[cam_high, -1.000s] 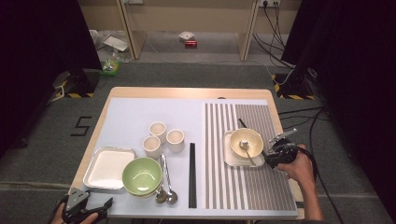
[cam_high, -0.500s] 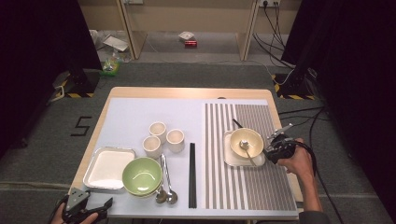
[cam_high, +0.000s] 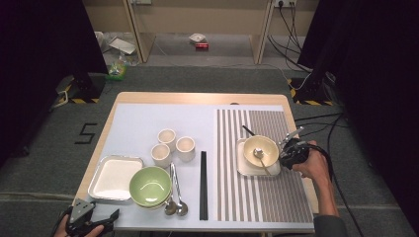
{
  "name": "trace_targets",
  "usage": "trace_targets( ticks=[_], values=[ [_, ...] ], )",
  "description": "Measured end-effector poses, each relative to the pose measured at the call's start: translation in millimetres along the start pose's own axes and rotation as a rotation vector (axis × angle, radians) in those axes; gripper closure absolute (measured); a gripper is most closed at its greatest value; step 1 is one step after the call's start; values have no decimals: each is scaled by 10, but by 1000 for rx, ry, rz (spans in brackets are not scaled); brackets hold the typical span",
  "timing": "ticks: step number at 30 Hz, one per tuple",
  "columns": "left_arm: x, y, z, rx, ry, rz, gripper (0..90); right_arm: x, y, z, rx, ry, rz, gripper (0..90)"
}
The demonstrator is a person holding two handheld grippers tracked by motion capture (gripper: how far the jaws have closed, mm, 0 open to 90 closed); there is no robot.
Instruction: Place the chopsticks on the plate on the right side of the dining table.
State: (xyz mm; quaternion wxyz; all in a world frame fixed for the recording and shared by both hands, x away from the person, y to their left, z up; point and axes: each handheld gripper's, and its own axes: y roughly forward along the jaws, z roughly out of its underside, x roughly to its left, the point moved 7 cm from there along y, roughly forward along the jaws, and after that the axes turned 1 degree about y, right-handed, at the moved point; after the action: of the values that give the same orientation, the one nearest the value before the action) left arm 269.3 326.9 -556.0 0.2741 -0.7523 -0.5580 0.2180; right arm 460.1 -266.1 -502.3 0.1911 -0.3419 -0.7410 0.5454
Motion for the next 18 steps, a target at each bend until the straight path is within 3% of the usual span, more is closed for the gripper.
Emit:
trace_targets(
  ticks=[9, 18],
  values=[
    [0, 0, -1, 1, 0, -1, 93, 7, -48, 100, -29, 36, 10, 715],
    [-6, 4, -4, -3, -6, -1, 92, -2, -24, 130, -29, 14, 2, 782]
  ],
)
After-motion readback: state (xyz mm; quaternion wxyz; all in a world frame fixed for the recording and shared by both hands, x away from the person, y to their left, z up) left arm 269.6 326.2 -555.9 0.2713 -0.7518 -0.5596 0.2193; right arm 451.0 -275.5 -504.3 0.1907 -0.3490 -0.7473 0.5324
